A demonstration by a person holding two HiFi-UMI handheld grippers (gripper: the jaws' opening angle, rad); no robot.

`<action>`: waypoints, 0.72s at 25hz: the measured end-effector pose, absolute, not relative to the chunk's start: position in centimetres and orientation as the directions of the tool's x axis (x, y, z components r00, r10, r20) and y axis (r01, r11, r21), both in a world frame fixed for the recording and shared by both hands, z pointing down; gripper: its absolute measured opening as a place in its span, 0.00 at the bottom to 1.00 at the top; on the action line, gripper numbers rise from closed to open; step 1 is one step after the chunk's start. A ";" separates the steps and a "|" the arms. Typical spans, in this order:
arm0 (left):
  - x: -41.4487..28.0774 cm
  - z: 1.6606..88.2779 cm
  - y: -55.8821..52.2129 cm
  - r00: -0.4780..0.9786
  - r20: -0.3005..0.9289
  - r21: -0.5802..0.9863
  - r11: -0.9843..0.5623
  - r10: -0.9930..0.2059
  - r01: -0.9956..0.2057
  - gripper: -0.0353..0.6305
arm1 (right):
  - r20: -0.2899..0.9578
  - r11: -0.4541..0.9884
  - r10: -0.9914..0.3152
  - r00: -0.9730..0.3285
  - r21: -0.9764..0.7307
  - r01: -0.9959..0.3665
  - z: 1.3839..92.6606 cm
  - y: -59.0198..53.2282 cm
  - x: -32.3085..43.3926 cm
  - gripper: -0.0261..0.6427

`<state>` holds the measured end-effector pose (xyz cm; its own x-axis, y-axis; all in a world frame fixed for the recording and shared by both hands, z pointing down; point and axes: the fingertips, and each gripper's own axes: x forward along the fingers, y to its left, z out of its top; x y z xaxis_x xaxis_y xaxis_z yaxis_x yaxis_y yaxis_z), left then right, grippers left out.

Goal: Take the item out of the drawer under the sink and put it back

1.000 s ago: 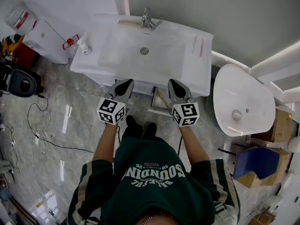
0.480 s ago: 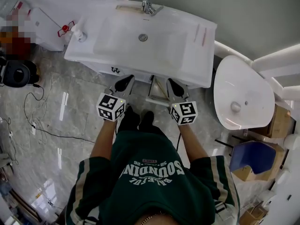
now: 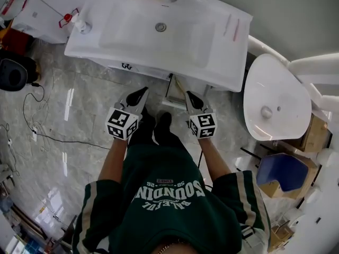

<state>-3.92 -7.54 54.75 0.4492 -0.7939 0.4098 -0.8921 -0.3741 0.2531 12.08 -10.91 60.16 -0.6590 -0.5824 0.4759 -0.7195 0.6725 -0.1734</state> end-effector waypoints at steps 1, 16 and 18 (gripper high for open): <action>-3.7 55.1 -7.3 0.451 0.418 0.257 -0.374 -0.788 -0.891 0.13 | 0.501 0.677 -0.562 -0.658 -0.178 -0.714 61.4 -10.6 12.2 0.04; -2.1 61.0 -6.8 0.459 0.490 0.316 -0.339 -0.741 -0.886 0.13 | 0.760 0.708 -0.372 -0.532 -0.138 -0.693 75.7 -10.8 13.4 0.21; -2.3 61.8 -6.6 0.453 0.504 0.319 -0.328 -0.736 -0.889 0.13 | 0.785 0.721 -0.347 -0.514 -0.127 -0.682 77.6 -11.0 13.4 0.22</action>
<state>-2.32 -6.57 61.81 0.4525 -0.7360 0.5035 -0.8890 -0.3282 0.3192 13.42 -11.03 77.55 -0.5136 -0.3474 0.7846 -0.6815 0.7207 -0.1270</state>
